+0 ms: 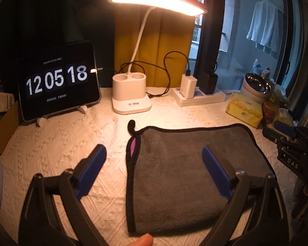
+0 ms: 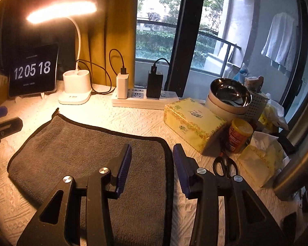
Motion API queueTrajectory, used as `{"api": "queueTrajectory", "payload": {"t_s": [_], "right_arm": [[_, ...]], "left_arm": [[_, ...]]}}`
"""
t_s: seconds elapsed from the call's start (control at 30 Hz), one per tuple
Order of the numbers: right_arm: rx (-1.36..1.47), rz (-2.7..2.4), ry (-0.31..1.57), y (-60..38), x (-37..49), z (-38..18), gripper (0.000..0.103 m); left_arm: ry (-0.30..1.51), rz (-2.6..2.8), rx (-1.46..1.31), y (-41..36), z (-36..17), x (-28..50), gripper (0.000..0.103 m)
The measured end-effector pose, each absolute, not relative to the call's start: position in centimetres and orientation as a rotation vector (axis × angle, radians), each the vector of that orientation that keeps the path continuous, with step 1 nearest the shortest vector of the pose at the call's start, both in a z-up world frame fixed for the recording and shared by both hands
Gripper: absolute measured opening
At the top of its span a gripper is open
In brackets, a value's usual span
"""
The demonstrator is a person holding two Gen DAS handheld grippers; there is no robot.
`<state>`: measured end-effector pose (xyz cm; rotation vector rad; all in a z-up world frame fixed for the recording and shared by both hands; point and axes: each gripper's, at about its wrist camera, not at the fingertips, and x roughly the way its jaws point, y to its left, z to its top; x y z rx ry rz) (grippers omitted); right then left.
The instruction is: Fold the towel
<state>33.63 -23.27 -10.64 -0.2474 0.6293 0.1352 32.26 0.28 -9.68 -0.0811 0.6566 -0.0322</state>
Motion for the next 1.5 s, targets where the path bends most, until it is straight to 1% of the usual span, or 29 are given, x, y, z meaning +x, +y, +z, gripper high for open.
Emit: {"api": "queueTrajectory", "payload": {"t_s": [0.37,0.93,1.5], "right_arm": [[-0.237,0.173,0.590,-23.0,29.9,-8.7,0.044],[-0.230,0.219,0.527,-23.3,24.0,-5.9,0.044],[-0.211,0.242,0.435,-23.6,18.1,-3.1,0.044]], "left_arm": [[0.663,-0.029,-0.089,0.1,-9.0,28.3,0.095],[0.601,-0.047,-0.087,-0.6,-6.6,22.4,0.095],[0.462,-0.026,-0.073,-0.4,-3.5,17.1,0.095]]}}
